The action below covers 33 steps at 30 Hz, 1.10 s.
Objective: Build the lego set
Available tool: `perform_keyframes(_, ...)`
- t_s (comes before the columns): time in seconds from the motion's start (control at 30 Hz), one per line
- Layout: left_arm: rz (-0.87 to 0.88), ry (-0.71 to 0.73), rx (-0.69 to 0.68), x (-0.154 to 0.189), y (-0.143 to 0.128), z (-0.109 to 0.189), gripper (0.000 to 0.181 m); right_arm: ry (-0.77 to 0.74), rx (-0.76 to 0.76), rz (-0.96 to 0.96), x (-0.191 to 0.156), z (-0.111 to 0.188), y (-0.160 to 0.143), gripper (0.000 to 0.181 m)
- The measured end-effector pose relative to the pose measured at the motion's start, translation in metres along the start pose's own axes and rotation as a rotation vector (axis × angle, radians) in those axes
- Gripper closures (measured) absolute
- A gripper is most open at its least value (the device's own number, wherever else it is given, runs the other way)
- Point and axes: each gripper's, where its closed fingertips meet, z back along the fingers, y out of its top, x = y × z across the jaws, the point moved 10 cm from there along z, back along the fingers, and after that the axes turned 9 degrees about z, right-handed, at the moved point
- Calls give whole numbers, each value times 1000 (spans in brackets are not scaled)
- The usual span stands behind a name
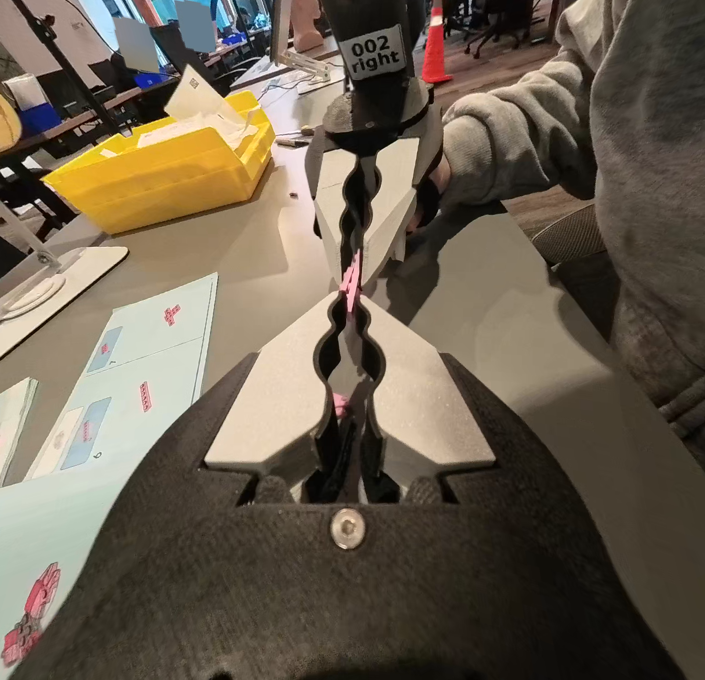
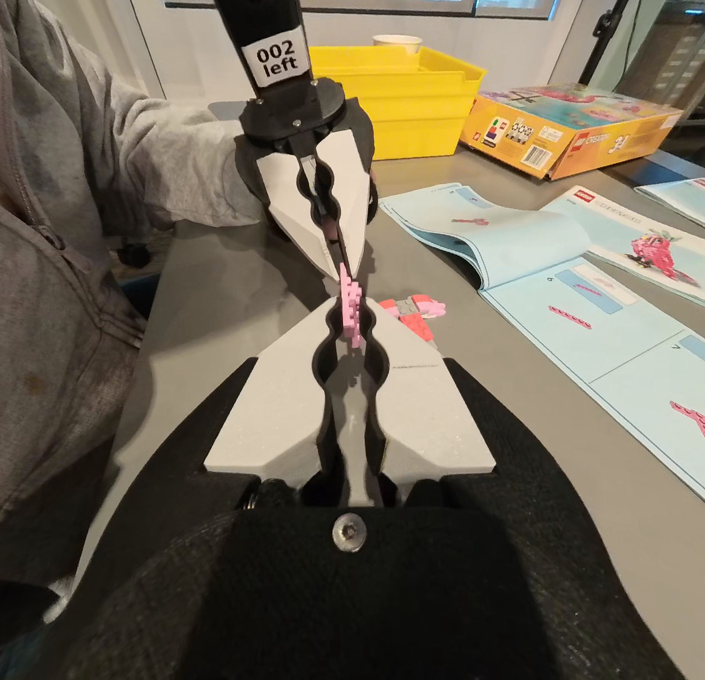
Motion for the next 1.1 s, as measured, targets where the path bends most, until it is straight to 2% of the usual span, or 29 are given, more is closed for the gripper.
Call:
perform_keyframes(0.17,-1,6,25,1,0,1,179,13,11,-13,1,0,0,175)
perform_keyframes(0.23,20,19,51,2,1,0,154,32,17,-15,1,-1,0,175)
perform_keyframes(0.27,32,-6,37,2,1,-1,151,39,9,2,-1,-3,1,175)
perform_keyframes(0.3,47,-19,26,2,1,-3,151,46,6,17,-3,-4,2,175)
perform_keyframes(0.43,55,-40,24,2,1,-2,173,55,23,12,-1,-5,2,175)
perform_keyframes(0.7,-33,-14,-18,4,2,-1,174,65,8,14,-1,-7,2,175)
perform_keyframes(1.1,-9,-15,-42,5,3,-2,175,59,-13,55,-3,-6,2,175)
